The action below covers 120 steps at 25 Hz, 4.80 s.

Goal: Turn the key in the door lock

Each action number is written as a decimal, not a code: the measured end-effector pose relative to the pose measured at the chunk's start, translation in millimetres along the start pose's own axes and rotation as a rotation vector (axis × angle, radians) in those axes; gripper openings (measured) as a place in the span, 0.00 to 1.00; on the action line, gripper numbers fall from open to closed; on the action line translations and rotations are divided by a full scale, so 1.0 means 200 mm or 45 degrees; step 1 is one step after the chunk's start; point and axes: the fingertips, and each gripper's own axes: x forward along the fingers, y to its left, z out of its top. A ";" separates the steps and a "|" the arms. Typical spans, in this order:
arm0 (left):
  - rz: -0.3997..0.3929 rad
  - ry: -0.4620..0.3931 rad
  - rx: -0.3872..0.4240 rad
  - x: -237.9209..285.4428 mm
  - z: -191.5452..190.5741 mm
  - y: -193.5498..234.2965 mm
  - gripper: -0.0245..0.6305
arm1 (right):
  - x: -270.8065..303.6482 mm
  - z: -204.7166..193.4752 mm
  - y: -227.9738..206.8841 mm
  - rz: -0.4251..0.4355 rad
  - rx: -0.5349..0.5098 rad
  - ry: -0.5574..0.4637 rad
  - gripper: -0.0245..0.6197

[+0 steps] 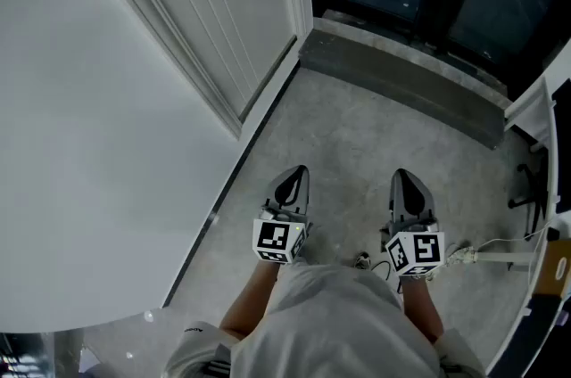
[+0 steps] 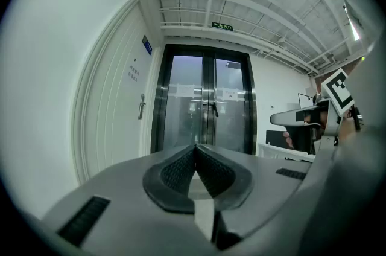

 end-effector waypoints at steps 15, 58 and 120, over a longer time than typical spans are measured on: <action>0.179 0.036 -0.004 -0.14 -0.11 -0.77 0.05 | -0.40 -0.03 -0.40 0.246 0.019 0.045 0.02; 0.260 -0.003 -0.055 0.56 0.02 0.02 0.05 | 0.69 -0.08 -0.31 0.262 0.062 0.109 0.02; 0.202 0.024 -0.067 2.64 0.18 1.25 0.05 | 2.98 -0.13 -0.78 0.268 0.007 0.181 0.02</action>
